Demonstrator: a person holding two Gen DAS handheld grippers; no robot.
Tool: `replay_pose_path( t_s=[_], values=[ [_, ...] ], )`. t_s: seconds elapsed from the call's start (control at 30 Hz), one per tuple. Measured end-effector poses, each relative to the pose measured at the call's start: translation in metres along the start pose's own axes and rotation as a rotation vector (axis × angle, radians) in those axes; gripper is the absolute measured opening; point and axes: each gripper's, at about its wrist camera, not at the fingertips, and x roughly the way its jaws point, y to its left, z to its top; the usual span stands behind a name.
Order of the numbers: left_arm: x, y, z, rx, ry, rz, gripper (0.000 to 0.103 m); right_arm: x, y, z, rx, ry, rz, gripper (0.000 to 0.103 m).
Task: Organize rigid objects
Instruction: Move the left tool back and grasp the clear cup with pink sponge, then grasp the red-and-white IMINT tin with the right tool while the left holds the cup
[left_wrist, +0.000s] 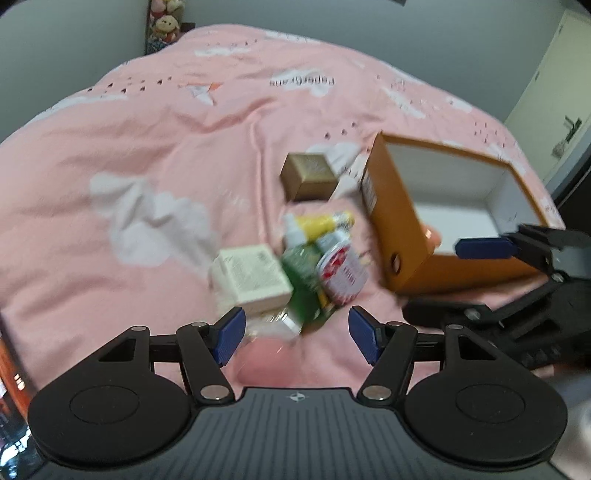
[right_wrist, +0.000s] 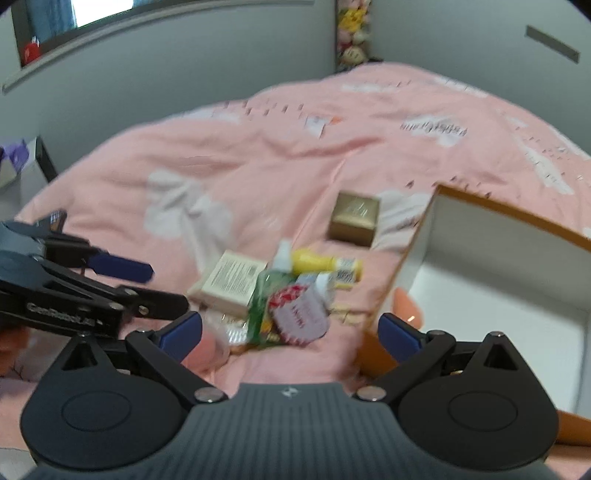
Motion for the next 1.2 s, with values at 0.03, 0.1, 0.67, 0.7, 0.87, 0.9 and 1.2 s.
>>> replay_pose_path(
  t_s=[0.03,0.1,0.67,0.7,0.87,0.9,1.2],
  values=[
    [0.000,0.001,-0.003,0.018,0.018,0.004,0.076,0.006,0.001,0.000,-0.007,0.025,0.005,0.088],
    [0.002,0.004,-0.011,0.038,0.043,0.021,0.076,0.016,0.003,-0.002,-0.009,0.076,0.016,0.080],
    [0.067,-0.011,-0.018,0.141,0.198,0.073,0.082,0.055,0.008,-0.005,-0.072,0.236,0.088,0.059],
    [0.070,-0.011,-0.018,0.146,0.210,0.074,0.082,0.056,0.008,-0.005,-0.081,0.237,0.084,0.059],
    [0.089,-0.009,-0.021,0.162,0.259,0.096,0.080,0.063,0.009,-0.003,-0.119,0.239,0.065,0.059],
    [0.091,-0.009,-0.021,0.167,0.263,0.099,0.079,0.065,0.010,-0.003,-0.125,0.238,0.062,0.059],
    [0.093,-0.007,-0.024,0.172,0.260,0.100,0.069,0.071,0.014,-0.003,-0.153,0.243,0.073,0.059]
  ],
)
